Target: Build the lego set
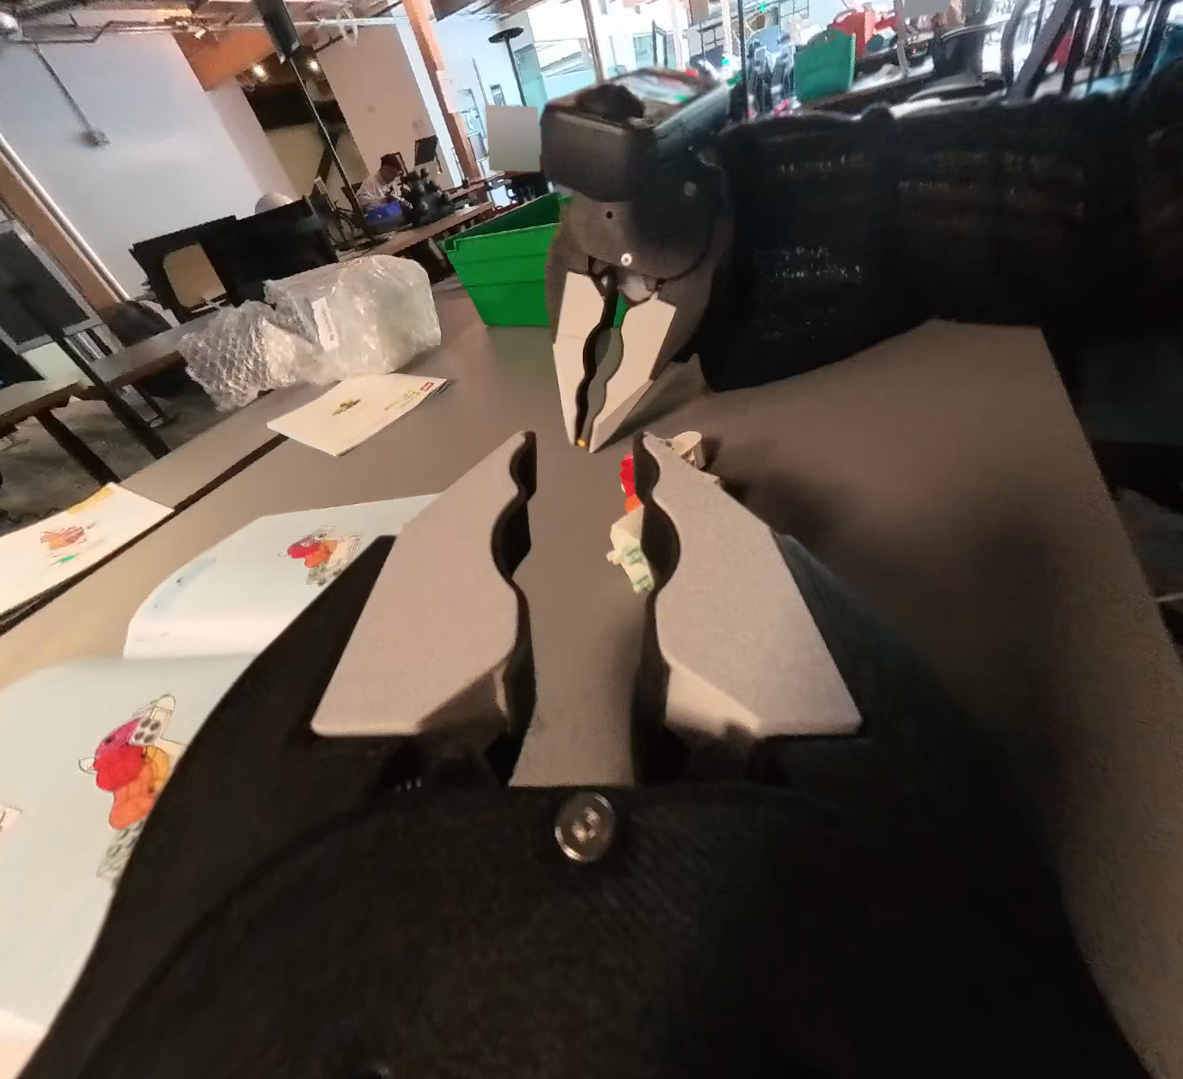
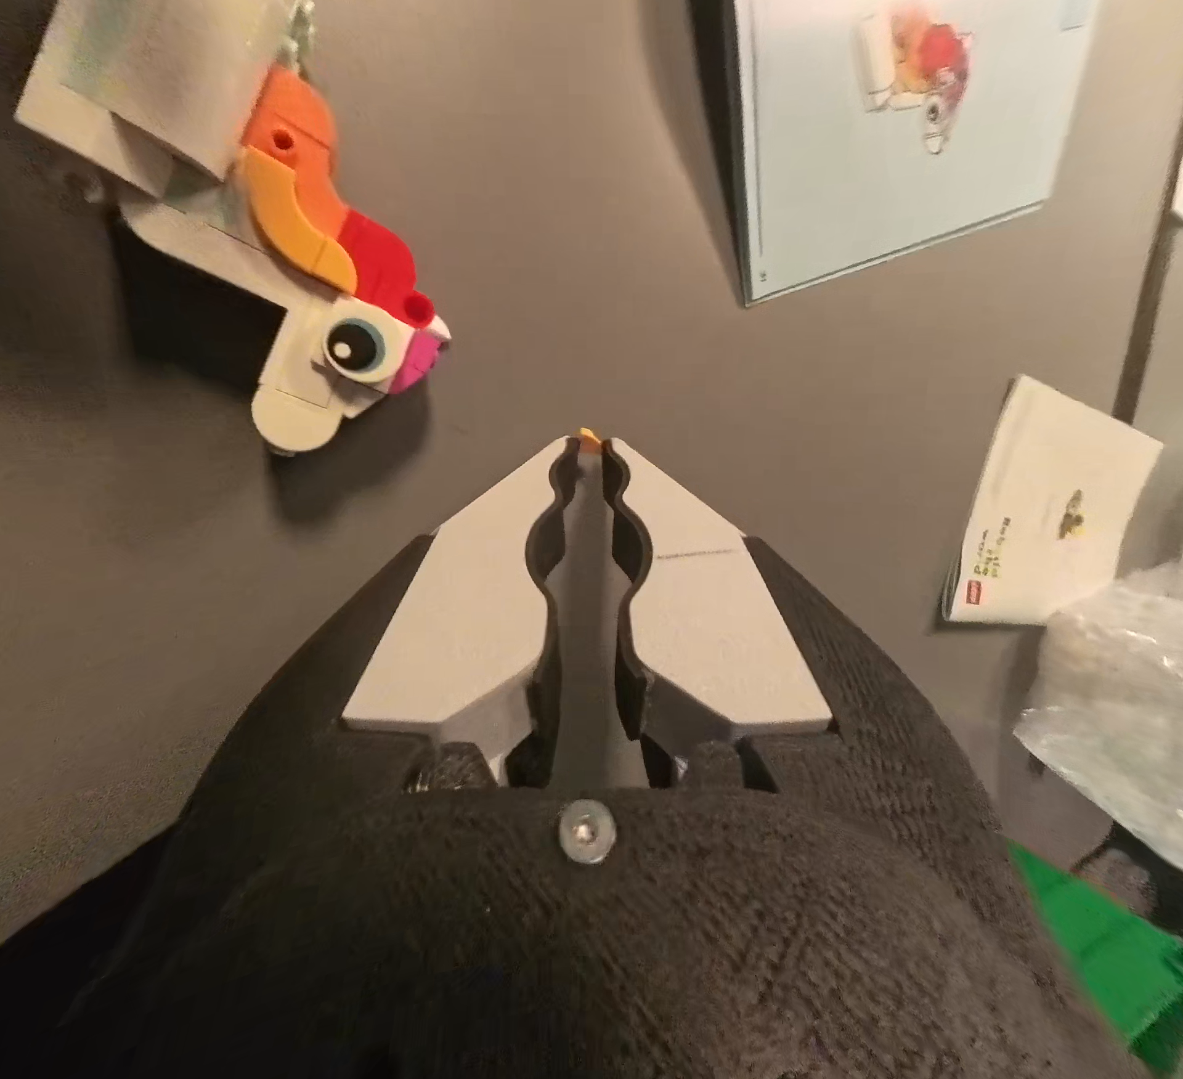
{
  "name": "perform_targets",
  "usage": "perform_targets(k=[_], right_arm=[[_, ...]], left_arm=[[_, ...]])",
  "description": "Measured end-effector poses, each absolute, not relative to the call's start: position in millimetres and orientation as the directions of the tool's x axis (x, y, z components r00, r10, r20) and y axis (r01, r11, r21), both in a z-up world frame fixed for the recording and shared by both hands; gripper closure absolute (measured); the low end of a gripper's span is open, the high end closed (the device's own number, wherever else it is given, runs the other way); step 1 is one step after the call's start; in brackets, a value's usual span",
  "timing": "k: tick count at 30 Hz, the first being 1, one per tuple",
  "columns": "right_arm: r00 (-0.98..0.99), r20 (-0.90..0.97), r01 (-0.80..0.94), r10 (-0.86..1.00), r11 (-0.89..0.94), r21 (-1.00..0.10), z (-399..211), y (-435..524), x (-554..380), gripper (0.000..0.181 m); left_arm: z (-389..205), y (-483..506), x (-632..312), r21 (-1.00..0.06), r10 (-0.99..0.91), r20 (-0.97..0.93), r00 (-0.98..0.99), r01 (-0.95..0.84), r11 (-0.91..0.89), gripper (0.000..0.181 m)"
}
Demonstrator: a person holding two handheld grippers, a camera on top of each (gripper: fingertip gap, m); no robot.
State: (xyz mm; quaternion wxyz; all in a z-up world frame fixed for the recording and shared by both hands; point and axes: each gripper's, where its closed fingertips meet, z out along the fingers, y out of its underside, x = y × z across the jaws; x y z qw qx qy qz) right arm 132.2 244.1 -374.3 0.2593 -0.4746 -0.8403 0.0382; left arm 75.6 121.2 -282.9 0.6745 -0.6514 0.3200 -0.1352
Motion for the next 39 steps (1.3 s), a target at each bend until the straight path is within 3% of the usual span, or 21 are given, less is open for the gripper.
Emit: perform_targets(k=[1,6,10,20,26,30,32,34,37,39], right_arm=[[-0.438,0.374,0.789,0.817,0.549,-0.275,-374.8,242.3,133.3,0.175],[-0.545,0.259,0.808,0.797,0.582,-0.090,-376.5,238.9,135.2,0.175],[-0.587,0.205,0.801,0.783,0.598,0.005,-377.3,238.4,135.0,0.175],[-0.548,0.069,0.836,0.834,0.548,0.020,-378.0,237.9,134.7,0.171],[-0.518,-0.059,0.849,0.853,0.522,0.082,-377.5,233.2,136.8,0.156],[-0.508,-0.057,0.849,0.859,0.511,0.134,-373.8,237.9,142.6,0.155],[-0.469,-0.016,0.880,0.883,0.469,0.080,-366.0,241.3,141.5,0.153],[-0.376,0.029,0.925,0.926,0.377,-0.049,-356.1,244.4,137.0,0.153],[-0.192,0.160,0.895,0.968,0.240,-0.375,-339.7,257.1,121.6,0.153],[-0.024,0.298,0.755,0.954,0.213,-0.620,-322.8,273.9,109.7,0.153]], left_arm=[[-283.3,123.6,75.4,-0.965,-0.598,-0.256,0.760,-0.237,0.113,0.152],[-279.9,128.5,72.7,-0.978,-0.624,-0.203,0.755,-0.179,0.103,0.151],[-280.5,139.0,72.9,-0.962,-0.621,-0.269,0.736,-0.231,0.143,0.150],[-279.0,153.7,74.0,-0.957,-0.661,-0.287,0.694,-0.228,0.176,0.149],[-271.9,150.0,68.0,-0.969,-0.674,-0.247,0.696,-0.178,0.171,0.149],[-268.8,147.1,62.7,-0.958,-0.660,-0.286,0.695,-0.201,0.204,0.149],[-267.2,146.4,57.8,-0.953,-0.651,-0.302,0.696,-0.209,0.219,0.149],[-266.0,147.5,51.7,-0.952,-0.643,-0.306,0.702,-0.208,0.225,0.149],[-266.1,148.8,47.7,-0.968,-0.674,-0.248,0.696,-0.160,0.191,0.141],[-268.3,145.6,53.0,-0.984,-0.730,-0.178,0.660,-0.110,0.141,0.134]])
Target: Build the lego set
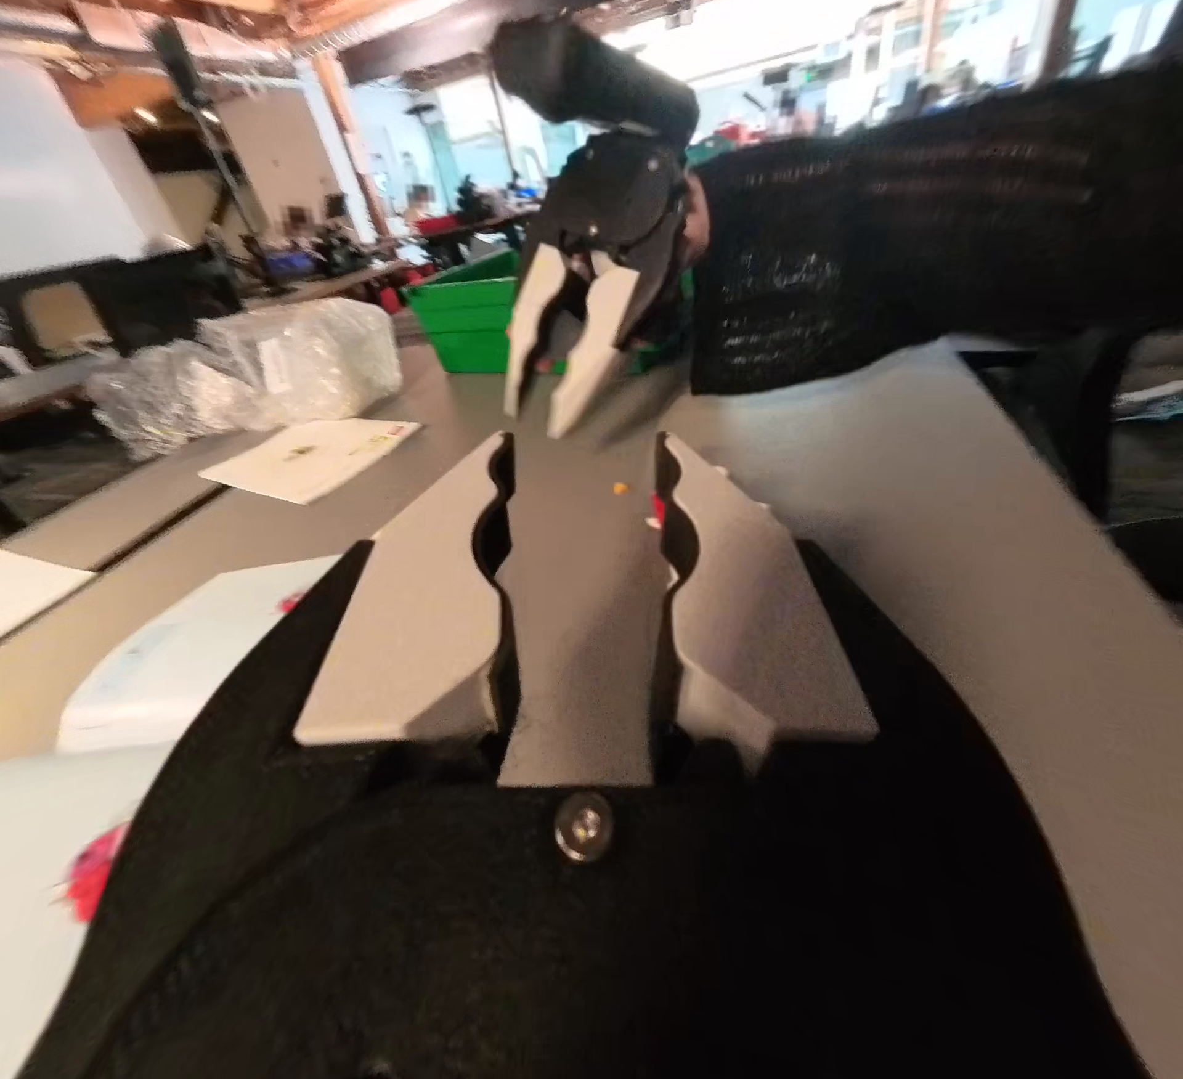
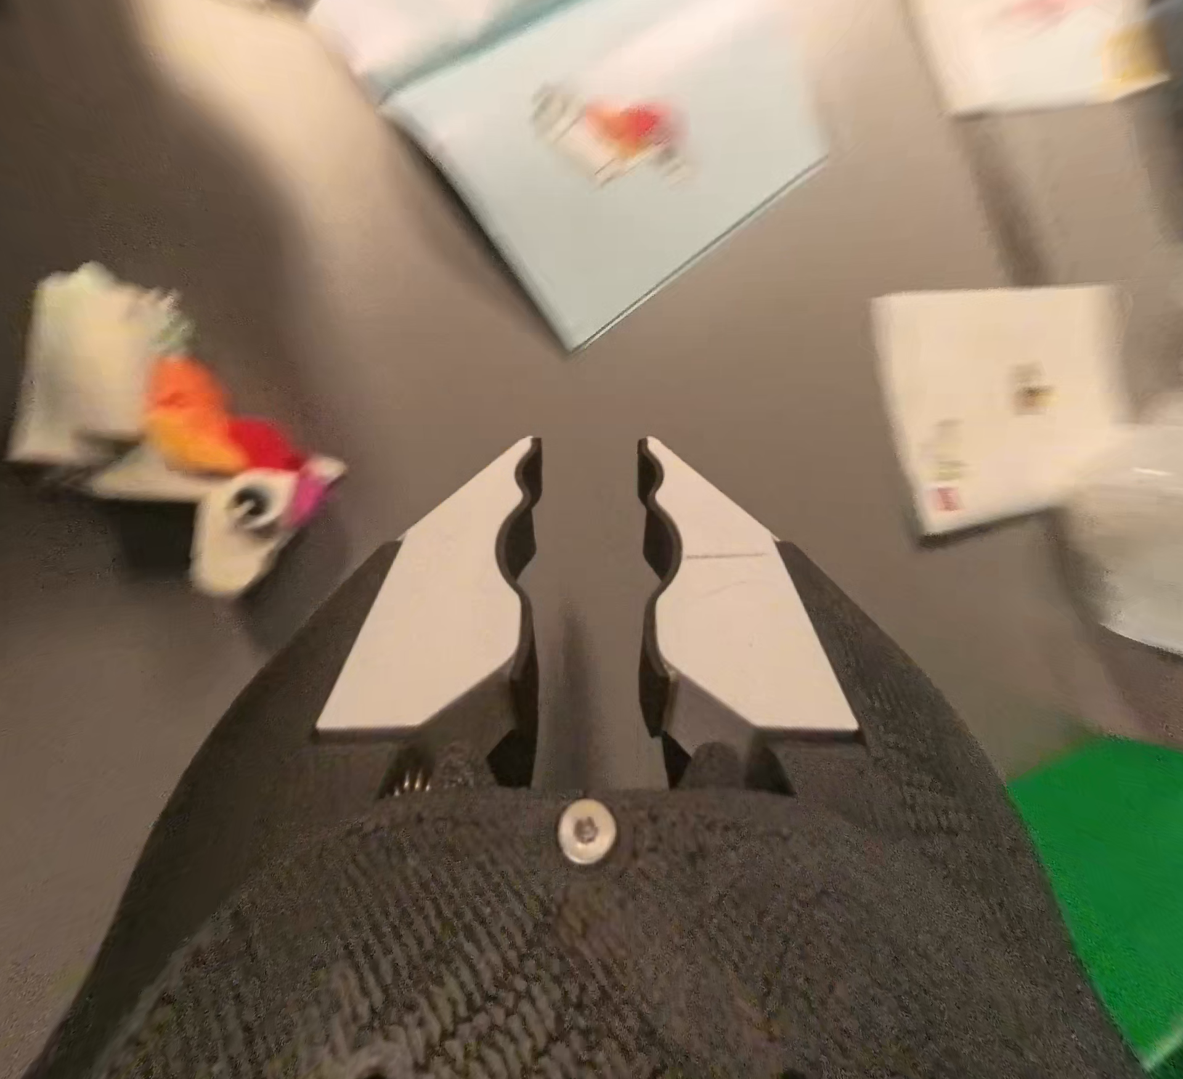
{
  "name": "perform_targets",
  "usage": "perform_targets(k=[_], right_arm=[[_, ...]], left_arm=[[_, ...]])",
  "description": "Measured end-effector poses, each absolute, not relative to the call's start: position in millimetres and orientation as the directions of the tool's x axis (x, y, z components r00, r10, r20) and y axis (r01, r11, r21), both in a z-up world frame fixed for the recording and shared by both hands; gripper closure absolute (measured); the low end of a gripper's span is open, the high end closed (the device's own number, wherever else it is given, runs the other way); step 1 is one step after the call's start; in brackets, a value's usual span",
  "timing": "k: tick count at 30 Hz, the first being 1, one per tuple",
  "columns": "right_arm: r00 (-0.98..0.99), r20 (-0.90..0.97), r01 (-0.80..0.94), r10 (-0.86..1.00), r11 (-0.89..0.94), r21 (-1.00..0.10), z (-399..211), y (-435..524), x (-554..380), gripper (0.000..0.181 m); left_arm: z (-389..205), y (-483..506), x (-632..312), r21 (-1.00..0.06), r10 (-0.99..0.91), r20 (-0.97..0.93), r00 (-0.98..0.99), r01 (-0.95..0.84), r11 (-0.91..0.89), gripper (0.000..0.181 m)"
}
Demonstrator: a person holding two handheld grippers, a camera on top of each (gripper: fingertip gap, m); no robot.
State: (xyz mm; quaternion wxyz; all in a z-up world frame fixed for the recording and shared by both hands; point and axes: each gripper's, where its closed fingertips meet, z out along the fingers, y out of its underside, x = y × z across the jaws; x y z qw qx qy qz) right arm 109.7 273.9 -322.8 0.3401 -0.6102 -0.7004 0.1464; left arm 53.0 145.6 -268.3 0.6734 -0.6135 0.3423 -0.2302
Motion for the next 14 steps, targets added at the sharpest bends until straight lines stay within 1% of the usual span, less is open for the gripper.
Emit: perform_targets(k=[1,2,3,4,5,6,9,11,14], right_arm=[[0.076,0.369,0.669,0.926,0.227,-0.708,-313.0,284.1,108.8,0.153],[0.162,0.421,0.591,0.893,0.254,-0.766,-304.8,290.9,111.4,0.153],[0.233,0.458,0.530,0.858,0.283,-0.799,-299.2,295.4,115.5,0.153],[0.281,0.479,0.488,0.832,0.306,-0.817,-296.6,297.6,120.0,0.153],[0.318,0.487,0.454,0.813,0.320,-0.831,-295.0,299.0,123.8,0.153],[0.357,0.487,0.420,0.797,0.328,-0.846,-292.8,300.8,127.4,0.153],[0.482,0.426,0.281,0.766,0.326,-0.903,-282.8,307.1,140.3,0.155],[0.431,0.364,0.277,0.826,0.262,-0.924,-288.2,299.2,140.9,0.154],[0.367,0.334,0.310,0.868,0.224,-0.924,-300.4,289.6,143.5,0.155]], left_arm=[[-272.9,143.7,58.1,-0.990,-0.764,-0.139,0.631,-0.099,0.098,0.130],[-279.8,143.3,63.1,-0.994,-0.788,-0.097,0.608,-0.103,0.043,0.119],[-287.1,145.5,66.1,-0.993,-0.794,-0.056,0.605,-0.115,-0.017,0.101],[-293.5,145.9,69.6,-0.989,-0.804,-0.024,0.594,-0.134,-0.069,0.088],[-298.4,143.9,73.4,-0.983,-0.818,-0.001,0.576,-0.152,-0.106,0.084],[-302.4,142.9,75.4,-0.977,-0.821,0.007,0.571,-0.172,-0.128,0.083],[-316.8,139.0,81.2,-0.949,-0.833,-0.034,0.552,-0.280,-0.147,0.092],[-329.4,134.6,89.6,-0.919,-0.858,-0.043,0.512,-0.358,-0.167,0.098],[-345.7,134.1,98.7,-0.871,-0.884,-0.045,0.466,-0.451,-0.194,0.103]])
